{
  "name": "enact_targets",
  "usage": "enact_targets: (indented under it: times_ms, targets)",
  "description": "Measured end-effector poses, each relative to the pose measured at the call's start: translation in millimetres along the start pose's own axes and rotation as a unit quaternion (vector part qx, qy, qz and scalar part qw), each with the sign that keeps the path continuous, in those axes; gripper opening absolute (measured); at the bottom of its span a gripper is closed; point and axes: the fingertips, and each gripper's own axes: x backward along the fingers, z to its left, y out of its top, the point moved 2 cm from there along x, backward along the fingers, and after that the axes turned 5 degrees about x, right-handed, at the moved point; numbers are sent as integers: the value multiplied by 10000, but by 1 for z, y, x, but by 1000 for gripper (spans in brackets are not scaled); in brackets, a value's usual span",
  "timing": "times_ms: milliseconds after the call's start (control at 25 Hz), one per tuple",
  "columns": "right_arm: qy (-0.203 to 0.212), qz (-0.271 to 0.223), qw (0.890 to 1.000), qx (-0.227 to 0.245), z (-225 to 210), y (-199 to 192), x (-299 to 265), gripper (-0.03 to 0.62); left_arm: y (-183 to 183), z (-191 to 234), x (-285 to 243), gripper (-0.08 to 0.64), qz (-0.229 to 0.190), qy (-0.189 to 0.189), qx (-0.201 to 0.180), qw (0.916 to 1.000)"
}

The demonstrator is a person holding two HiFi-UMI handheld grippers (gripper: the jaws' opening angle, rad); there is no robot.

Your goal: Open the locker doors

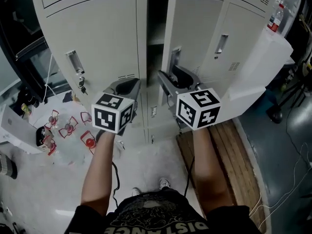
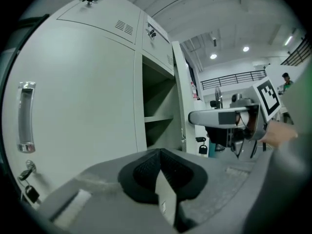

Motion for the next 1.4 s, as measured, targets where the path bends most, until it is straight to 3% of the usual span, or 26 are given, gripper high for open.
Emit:
enact_targets:
  times_ms: [680, 1400]
  targets:
    - [-914, -73, 9958, -30, -30, 3, 84, 156, 6, -78, -36, 3, 29, -1198, -253, 9925]
    - [-1912, -203, 9813, -124, -96, 1, 173, 136, 12, -163, -80, 3, 17, -2001, -404, 9789]
